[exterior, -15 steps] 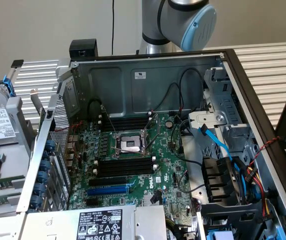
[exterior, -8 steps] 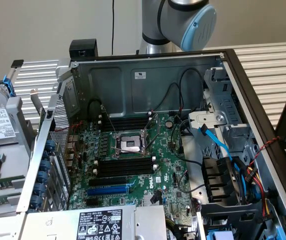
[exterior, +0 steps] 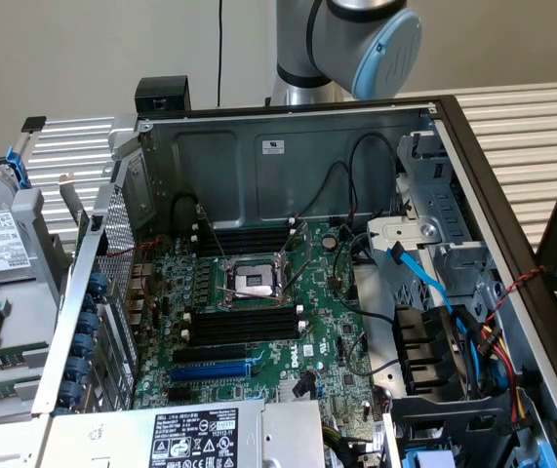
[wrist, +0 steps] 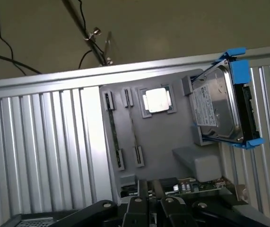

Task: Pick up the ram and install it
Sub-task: 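Pick up the ram and move it above insertion slot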

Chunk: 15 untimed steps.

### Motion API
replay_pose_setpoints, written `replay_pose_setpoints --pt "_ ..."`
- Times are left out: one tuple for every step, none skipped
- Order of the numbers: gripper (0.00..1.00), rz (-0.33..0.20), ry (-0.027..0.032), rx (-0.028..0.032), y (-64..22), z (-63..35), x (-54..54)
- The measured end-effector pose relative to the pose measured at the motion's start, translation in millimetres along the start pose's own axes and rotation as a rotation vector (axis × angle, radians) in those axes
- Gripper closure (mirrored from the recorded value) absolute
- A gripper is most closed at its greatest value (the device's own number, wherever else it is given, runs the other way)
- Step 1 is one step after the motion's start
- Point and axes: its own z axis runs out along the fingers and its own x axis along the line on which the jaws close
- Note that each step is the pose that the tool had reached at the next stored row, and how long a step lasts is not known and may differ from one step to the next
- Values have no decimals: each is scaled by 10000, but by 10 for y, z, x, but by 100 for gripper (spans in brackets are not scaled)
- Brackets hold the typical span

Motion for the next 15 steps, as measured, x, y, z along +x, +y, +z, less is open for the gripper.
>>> replay_pose_setpoints --pt "82 -181 6 -3 -1 17 0" --pt "82 -353 14 -11 -1 32 0" --pt "82 -533 24 -22 -2 48 0" --pt "82 -723 34 -38 -3 65 0" --pt "80 -902 43 -48 -4 81 1" --pt "74 -1083 52 -55 -4 100 1" --pt "74 -1249 59 -59 -5 117 1" --pt "74 -1434 64 -61 -6 136 2" --pt "67 -1604 69 -64 -7 154 2" --pt "67 -1765 74 -66 -7 173 2" --pt "67 -1880 76 -68 -2 191 2" --pt "67 -1942 80 -70 17 210 5" --pt "67 -1968 81 -71 54 229 10" --pt "67 -1976 81 -71 97 249 16" --pt "67 -1979 81 -70 144 271 22"
